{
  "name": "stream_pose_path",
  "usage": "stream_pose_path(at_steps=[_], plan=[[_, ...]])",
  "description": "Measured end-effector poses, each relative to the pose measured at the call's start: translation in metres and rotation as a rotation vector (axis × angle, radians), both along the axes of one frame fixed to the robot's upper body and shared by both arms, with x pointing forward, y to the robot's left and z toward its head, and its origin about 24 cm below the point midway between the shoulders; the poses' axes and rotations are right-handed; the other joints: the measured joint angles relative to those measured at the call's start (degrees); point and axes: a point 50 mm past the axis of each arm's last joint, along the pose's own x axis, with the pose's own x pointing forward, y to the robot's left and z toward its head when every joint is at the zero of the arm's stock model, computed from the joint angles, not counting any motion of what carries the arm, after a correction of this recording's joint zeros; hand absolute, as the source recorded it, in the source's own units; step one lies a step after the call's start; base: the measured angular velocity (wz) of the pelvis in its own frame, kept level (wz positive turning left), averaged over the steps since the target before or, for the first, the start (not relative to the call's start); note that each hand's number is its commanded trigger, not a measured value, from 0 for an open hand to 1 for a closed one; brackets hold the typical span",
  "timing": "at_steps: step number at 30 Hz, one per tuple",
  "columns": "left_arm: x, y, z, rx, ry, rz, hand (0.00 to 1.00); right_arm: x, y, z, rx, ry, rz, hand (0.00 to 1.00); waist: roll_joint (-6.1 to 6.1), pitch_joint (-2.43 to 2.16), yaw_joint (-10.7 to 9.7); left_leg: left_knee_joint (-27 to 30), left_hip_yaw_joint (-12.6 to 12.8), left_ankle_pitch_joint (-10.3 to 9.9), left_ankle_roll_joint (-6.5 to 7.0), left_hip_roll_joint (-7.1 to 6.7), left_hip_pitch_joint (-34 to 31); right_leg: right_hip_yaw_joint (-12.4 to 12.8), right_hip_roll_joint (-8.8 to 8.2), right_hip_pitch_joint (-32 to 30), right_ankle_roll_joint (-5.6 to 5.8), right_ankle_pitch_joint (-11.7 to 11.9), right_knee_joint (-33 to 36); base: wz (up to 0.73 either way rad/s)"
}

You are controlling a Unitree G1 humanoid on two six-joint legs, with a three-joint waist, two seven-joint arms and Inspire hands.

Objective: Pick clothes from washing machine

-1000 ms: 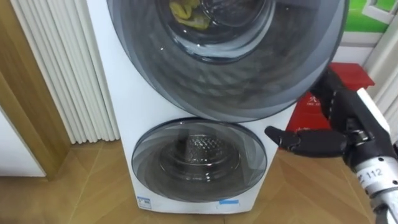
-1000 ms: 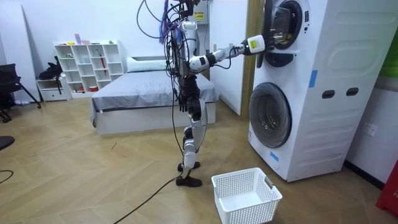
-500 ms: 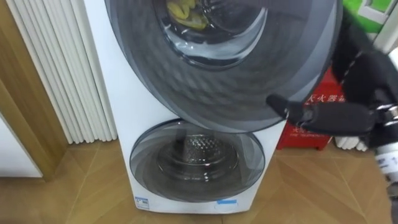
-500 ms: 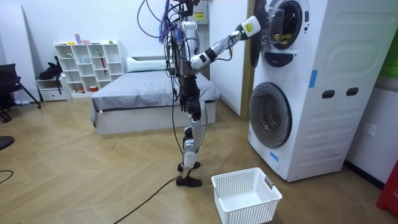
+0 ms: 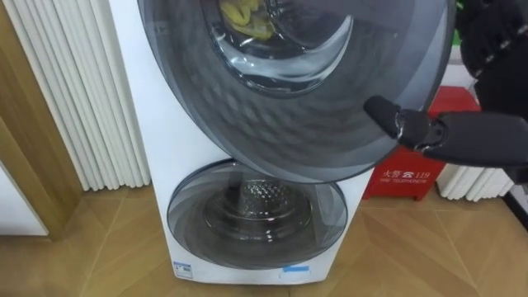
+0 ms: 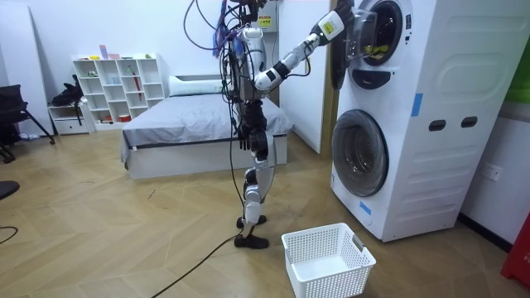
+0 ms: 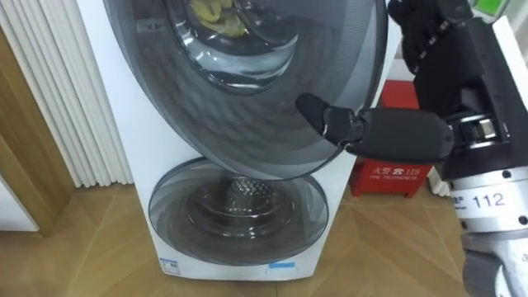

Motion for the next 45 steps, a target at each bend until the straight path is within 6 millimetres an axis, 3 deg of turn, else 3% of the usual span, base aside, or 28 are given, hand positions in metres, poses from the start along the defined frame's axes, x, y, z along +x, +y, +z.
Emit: stream_pose_path(at_steps=[12,21,27,32,39,45], plan=[[0.0,-0.003,-0.002,-0.052,0.024,-0.011,0.0,0.004,0.013,0.007,-0.049,-0.033,0.078,0.0,-0.66,0.24,-0.15,-0.51,0.78,0.0,0.0,0.12,-0.12,0.02,0.15,-0.55,0.0,0.0,0.0,-0.04],[0.014,-0.004,-0.003,-0.061,0.031,-0.064,0.0,0.006,0.02,0.0,0.114,-0.016,0.182,0.0,-0.58,0.2,1.27,-0.08,1.06,-0.11,-0.49,0.72,-0.14,0.03,0.45,-0.65,-0.24,0.14,0.0,-0.05],[0.021,-0.008,-0.005,-0.06,0.055,-0.153,0.0,0.01,0.041,-0.012,0.279,-0.021,0.318,0.0,0.0,0.18,2.65,0.09,1.88,0.14,-1.4,1.62,-0.26,-0.14,1.07,-1.16,-0.71,0.36,0.0,-0.12],[0.036,-0.006,-0.004,-0.054,0.035,-0.207,0.0,0.009,0.076,-0.022,0.349,0.041,0.542,0.0,-0.18,-0.01,3.35,1.5,2.25,0.68,-2.35,1.86,-1.91,-0.77,1.38,-2.05,-3.83,-0.32,-0.02,0.03],[0.047,-0.006,-0.004,-0.066,0.014,-0.229,0.0,0.003,0.11,-0.026,0.256,0.099,0.794,0.0,-0.16,0.09,6.19,2.66,2.11,0.71,-2.9,2.35,-2.89,-1.75,1.77,-2.18,-4.6,-0.65,-0.15,0.12],[0.048,-0.007,-0.005,-0.073,0.01,-0.231,0.0,0.002,0.132,-0.04,0.163,0.22,0.951,0.0,-0.34,0.72,8.5,2.42,1.71,0.68,-2.85,2.07,-2.4,-1.92,1.6,-1.07,-4.3,-0.89,-0.98,0.1]])
